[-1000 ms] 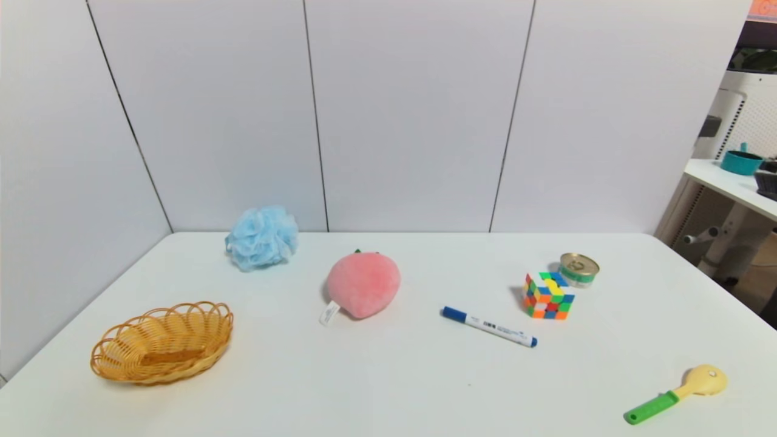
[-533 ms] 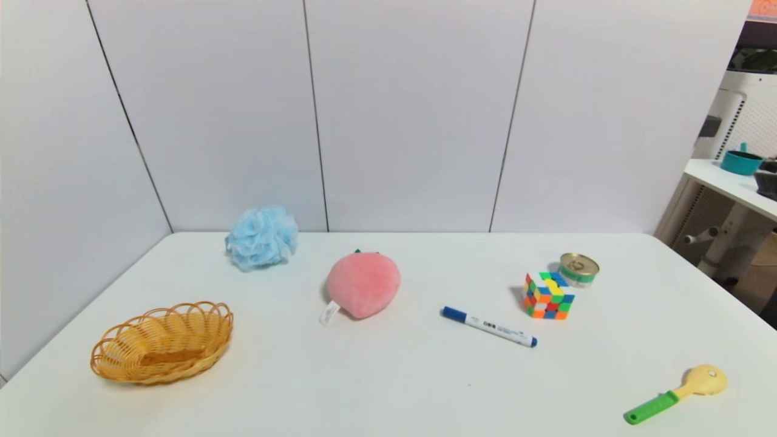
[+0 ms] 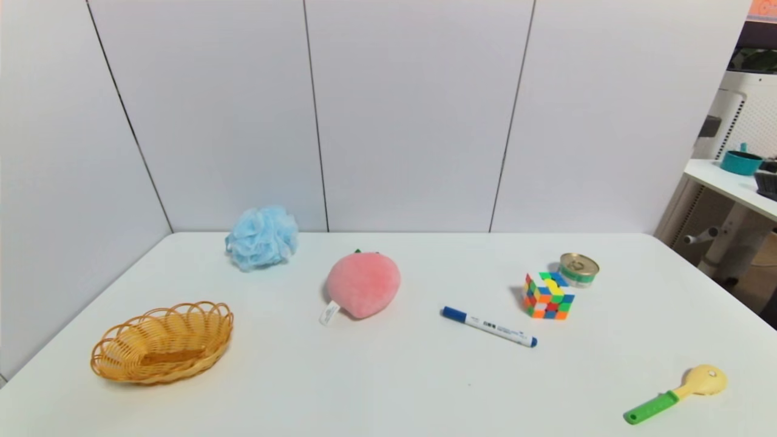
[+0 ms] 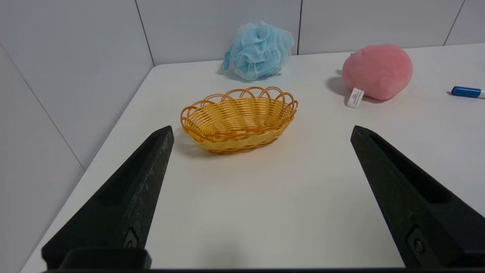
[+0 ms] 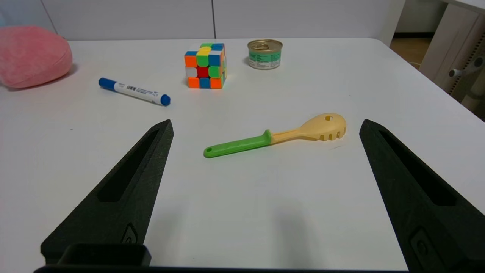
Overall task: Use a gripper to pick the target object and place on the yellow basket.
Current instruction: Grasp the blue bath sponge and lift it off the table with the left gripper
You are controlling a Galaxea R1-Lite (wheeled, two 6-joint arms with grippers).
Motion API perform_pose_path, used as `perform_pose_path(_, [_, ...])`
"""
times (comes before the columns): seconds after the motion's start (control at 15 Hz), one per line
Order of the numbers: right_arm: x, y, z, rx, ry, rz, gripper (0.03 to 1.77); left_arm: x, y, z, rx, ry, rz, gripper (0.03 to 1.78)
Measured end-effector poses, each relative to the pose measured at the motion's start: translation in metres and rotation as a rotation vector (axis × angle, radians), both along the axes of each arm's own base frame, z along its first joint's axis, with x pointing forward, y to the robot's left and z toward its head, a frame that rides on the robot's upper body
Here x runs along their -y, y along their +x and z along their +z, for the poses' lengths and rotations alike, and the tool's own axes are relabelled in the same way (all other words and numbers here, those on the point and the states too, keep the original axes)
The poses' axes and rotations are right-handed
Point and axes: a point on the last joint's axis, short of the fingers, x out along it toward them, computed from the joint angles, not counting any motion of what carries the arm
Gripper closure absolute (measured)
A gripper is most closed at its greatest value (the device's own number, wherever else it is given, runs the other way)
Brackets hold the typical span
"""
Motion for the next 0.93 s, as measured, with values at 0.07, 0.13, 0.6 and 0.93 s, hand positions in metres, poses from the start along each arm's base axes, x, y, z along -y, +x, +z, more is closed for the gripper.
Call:
perform_pose_path(0.07, [0.0, 0.0, 0.0, 0.0, 0.0, 0.0, 0.1, 0.0, 0.0, 0.014, -0.022, 0.007, 0.003, 0.12])
perform_pose_path(0.13, [0.0, 0.0, 0.0, 0.0, 0.0, 0.0, 0.1, 0.0, 0.004, 0.03, -0.03, 0.019, 0.006, 0.12])
perform_pose_path(0.6, [0.0, 0.0, 0.0, 0.0, 0.0, 0.0, 0.1, 0.0, 0.105, 0.186, -0.002, 0.087, 0.011, 0.12])
perform_pose_path(0.93, [0.0, 0.0, 0.0, 0.0, 0.0, 0.0, 0.1, 0.001, 0.238, 0.251, -0.01, 0.188, -0.047, 0.12])
